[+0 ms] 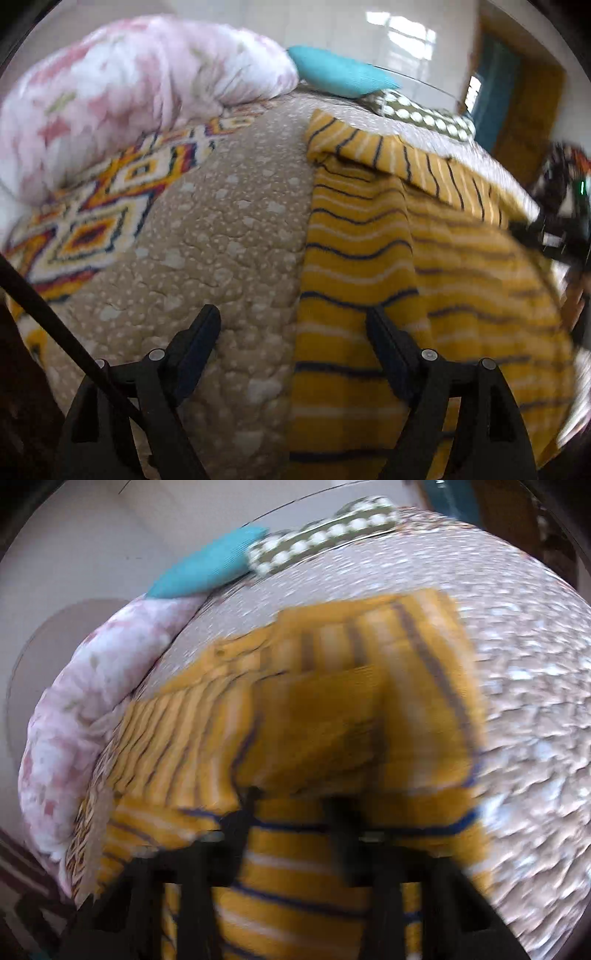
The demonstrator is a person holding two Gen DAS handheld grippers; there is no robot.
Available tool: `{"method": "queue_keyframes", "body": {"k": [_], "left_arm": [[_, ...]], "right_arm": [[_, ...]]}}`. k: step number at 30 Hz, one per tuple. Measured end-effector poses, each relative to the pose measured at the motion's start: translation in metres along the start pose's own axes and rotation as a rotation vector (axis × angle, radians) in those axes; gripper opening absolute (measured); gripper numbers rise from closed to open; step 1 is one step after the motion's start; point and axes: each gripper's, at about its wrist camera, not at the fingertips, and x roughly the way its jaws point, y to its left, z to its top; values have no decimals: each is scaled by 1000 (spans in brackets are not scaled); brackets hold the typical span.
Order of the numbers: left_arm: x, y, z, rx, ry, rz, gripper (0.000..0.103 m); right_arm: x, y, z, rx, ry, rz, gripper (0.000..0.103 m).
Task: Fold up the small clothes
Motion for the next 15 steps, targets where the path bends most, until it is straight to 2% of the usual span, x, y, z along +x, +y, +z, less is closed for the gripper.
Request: {"method": "queue_keyframes", "body": {"k": [1,3,4,5,6,8,10,13,15], "left_arm": [[-3,-3,-4,29,-10,20,80],[-7,-5,-5,53,1,29,80],[-10,-4,-2,47,23,10,80],[-13,-2,2,34,43,-22,76],[-18,4,7,4,69,-97,71],[-23,13,16,-57,101,-195,51],[-22,27,25,-132,139,-273,49],[-12,43,34,-220,179,-326,47],[1,45,40,-240,228,-392,46]], "right_arm": [[-6,-7,1,16,-18,-33,26],[-29,-14,-2,20,-81,-189,30],[-38,-16,-5,18,-89,-192,36],[-49,-20,-11,22,-88,-160,40],[-59,-24,-18,30,-85,-124,45],[-80,-35,-37,54,-66,-54,49],[-98,-50,-64,77,-38,24,51],[-111,-63,-100,113,7,105,53],[-117,-69,-125,143,24,179,53]]}}
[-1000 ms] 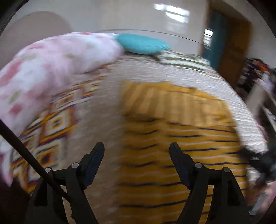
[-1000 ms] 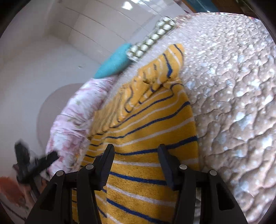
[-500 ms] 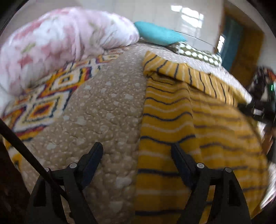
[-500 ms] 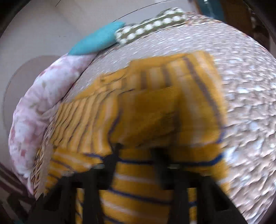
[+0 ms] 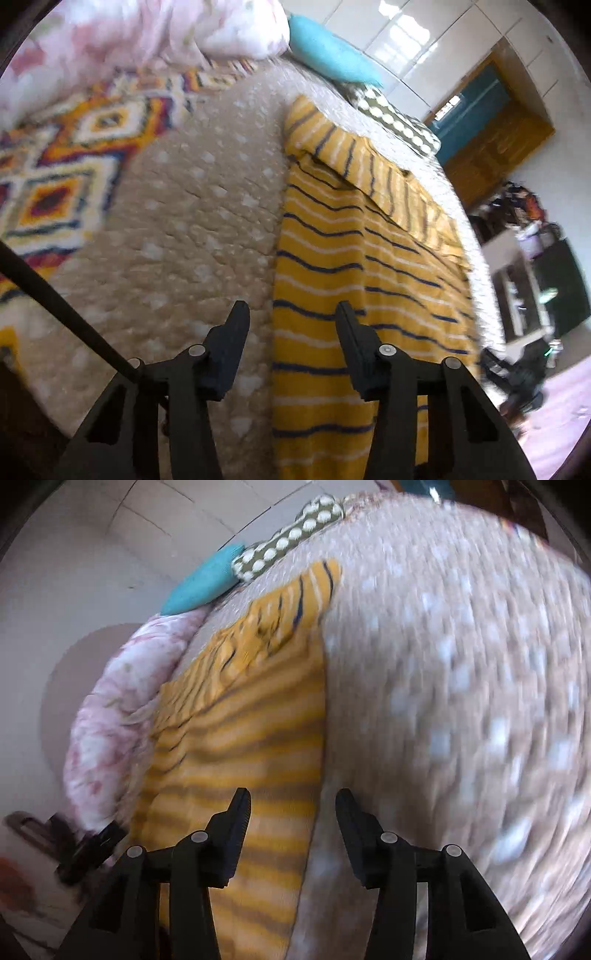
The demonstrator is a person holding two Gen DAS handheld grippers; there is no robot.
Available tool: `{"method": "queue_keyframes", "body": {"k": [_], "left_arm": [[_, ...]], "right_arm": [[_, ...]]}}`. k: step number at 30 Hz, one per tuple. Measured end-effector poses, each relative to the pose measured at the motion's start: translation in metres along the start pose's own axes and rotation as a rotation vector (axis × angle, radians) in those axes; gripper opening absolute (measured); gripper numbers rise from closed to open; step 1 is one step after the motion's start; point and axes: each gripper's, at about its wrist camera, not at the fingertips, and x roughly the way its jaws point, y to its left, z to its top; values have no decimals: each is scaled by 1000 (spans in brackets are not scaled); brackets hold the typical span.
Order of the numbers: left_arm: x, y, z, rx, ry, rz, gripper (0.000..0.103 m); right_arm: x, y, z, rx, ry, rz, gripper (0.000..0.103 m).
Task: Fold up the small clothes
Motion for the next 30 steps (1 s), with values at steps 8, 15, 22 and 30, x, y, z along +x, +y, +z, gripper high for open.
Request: {"method": "queue_keyframes", "body": {"k": [8,15,22,30], "left_arm": [[39,4,8,-70,100,-148,46],[32,4,-19,-103,91,-258,28],[17,-2,-54,-79,84,-280,28],[9,-6,-76,-81,113,-284,28]], "right_arm": [[2,8,-55,9,43,246,53],[16,21,-71,15,54,342,53],[12,29,-88,12,75,378,53],[21,37,-132,48,202,428,45]]}}
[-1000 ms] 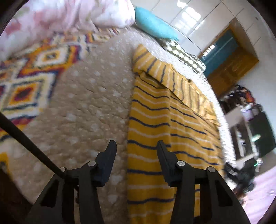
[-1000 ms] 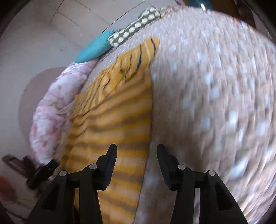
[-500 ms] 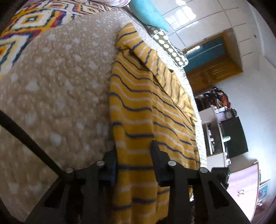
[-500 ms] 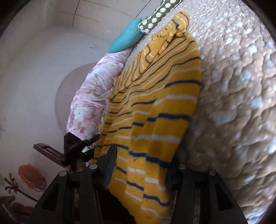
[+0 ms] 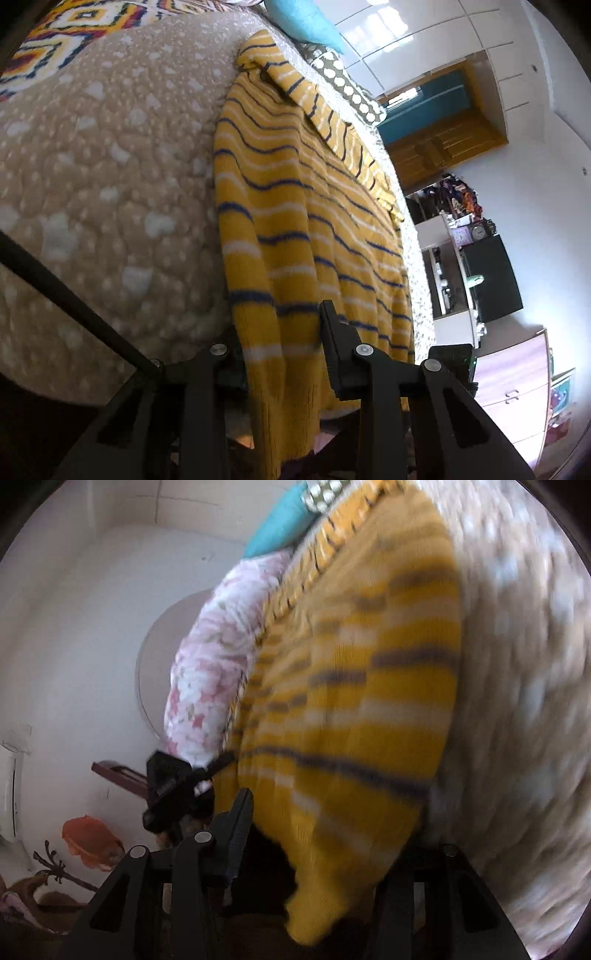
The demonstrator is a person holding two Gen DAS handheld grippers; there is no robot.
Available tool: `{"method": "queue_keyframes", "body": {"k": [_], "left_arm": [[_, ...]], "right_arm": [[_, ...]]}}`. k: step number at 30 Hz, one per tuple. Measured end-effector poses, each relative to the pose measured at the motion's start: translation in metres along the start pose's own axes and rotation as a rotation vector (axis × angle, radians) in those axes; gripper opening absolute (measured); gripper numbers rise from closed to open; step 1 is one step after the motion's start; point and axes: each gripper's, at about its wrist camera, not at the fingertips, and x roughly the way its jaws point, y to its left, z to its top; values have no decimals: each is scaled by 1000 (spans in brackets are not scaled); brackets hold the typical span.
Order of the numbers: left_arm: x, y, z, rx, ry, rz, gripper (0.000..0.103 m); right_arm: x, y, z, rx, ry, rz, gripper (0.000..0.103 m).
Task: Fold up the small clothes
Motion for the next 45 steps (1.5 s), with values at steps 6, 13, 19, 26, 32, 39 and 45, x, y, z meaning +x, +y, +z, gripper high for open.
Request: {"method": "queue_keyframes", "body": {"k": [6,13,19,26,32,39,45], "left_arm": [[2,-15,1,43,-17,143,16],[-35,-32,4,79,-99,217,9],[-60,-48,-29,146,-104,236,9],[-59,-46,-19,173,-102,256,9],[-43,-92,65,287,-239,303,9],[36,-110,184,282,-254,390,9],[95,-97,234,245,-190,465,10]], "right_arm": [[4,-6,-4,37,0,-12,33],[-1,18,-3,-59,38,-169,5],[-24,71,-25,-287,107,-198,5],[-17,71,-25,-304,107,-244,5],[-13,105,45,-408,-36,-253,5],[3,128,169,-470,-221,-354,5],[45,100,242,-389,-228,-434,5]]}}
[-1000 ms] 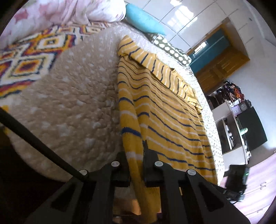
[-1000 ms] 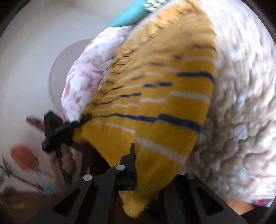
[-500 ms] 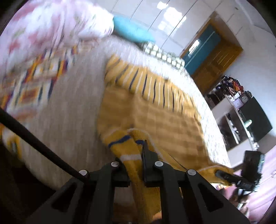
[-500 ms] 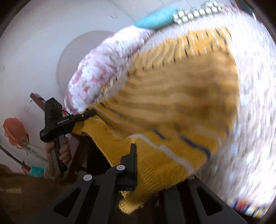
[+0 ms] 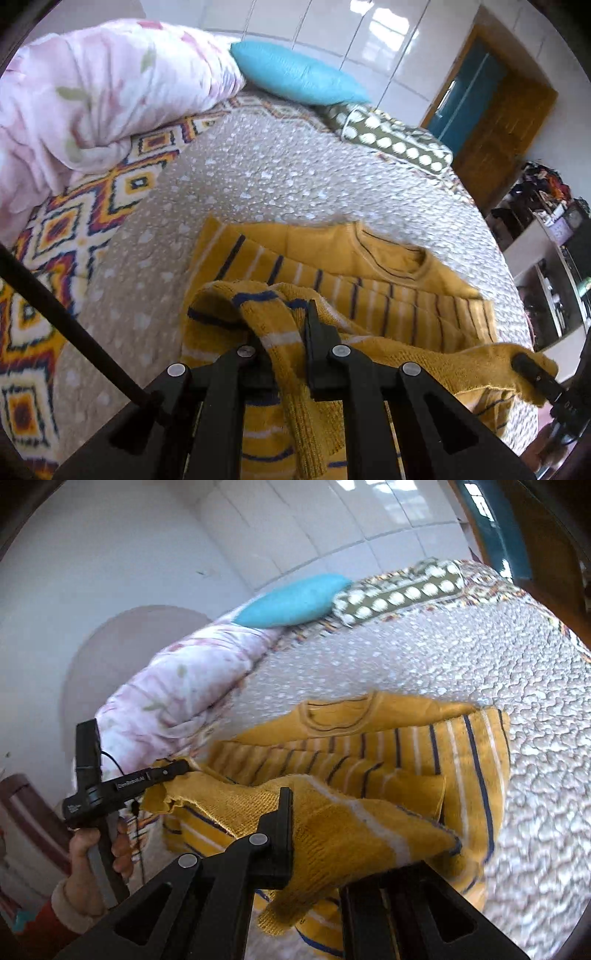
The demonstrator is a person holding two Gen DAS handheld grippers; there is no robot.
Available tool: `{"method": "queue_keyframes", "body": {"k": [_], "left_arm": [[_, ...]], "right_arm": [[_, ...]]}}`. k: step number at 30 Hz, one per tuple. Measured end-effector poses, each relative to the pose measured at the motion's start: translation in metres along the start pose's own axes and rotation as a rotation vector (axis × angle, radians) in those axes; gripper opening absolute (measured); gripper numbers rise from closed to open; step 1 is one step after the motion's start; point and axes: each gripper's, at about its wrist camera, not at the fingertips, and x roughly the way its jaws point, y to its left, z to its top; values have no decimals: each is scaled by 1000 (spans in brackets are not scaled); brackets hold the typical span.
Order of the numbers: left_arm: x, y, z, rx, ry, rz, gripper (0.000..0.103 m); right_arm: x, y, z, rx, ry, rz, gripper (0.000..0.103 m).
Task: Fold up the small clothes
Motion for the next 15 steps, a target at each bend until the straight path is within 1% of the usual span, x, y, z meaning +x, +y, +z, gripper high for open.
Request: {"method": "queue_keyframes", "body": {"k": [3,4,5,7,9,11,12,14,15], "left_arm": [[24,4,13,-39,35,4,14],[31,9,17,-69,41,10,18],[38,14,22,-101,49,1,18],[52,28,30,-196,87,-52,18],[63,40,35,-283,108,-96,18],[71,46,37,-321,124,-121,18],[75,50,39,-347,133,-148,19],[77,56,42,-385,132,-194,23],[77,61,43,-412,122,-217,25]], "right_arm": [[24,-19,11,42,18,-15,5],[31,-27,15,63,25,-18,7],[38,-36,19,87,32,-18,8],[52,-51,26,132,48,-27,9],[65,-65,31,181,62,-29,10],[80,-79,38,229,80,-25,12],[87,-87,41,259,85,-21,13],[95,-98,44,321,88,8,26],[99,-105,45,364,83,33,39]]}}
